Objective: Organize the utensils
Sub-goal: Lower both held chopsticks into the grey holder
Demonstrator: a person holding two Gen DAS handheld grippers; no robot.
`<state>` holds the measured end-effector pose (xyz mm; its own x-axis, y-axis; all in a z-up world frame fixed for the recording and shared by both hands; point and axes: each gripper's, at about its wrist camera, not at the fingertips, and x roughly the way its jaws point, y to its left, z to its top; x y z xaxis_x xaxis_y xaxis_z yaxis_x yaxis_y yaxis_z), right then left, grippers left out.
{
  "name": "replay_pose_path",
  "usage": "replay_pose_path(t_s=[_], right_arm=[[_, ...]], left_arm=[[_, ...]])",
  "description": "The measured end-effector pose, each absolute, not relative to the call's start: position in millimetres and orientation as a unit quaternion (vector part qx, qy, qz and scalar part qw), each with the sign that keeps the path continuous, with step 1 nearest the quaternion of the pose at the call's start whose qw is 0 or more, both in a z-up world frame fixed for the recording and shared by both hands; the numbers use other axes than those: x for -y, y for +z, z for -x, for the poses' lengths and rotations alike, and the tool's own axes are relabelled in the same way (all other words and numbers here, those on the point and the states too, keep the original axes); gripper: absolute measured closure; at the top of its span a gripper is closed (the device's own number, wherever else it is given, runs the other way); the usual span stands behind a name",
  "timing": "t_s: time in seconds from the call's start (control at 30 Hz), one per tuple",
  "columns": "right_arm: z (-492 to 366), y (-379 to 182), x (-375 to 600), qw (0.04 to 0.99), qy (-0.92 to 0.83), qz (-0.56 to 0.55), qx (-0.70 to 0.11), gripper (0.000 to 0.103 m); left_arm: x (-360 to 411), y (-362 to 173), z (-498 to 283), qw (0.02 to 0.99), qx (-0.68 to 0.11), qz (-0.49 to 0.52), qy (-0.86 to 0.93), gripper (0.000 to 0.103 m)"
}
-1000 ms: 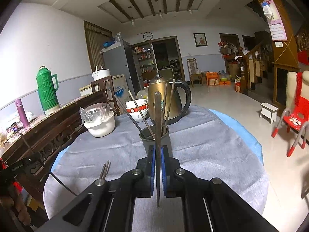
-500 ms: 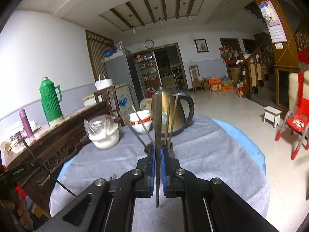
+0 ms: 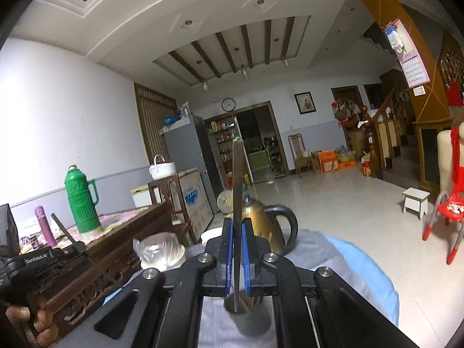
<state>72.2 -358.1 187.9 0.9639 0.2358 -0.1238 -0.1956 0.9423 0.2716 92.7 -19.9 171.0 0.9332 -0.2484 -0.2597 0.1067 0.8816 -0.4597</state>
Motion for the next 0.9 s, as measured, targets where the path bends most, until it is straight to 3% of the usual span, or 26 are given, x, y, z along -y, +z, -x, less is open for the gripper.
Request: replay_pose_path(t_s=[0.4,0.9], right_arm=[[-137.9,158.3,353.7,0.976,0.108,-0.128,-0.137,0.097],[-183.3,112.8,344.2,0.964,0.119,-0.117,-0.206,0.097]], left_arm=[[84.7,144.5,-173.5,0.950,-0.213,0.191,-0.124,0.096],[98.4,103.8,-210.6,0.937,-0.275,0.176,-0.122,0.096]])
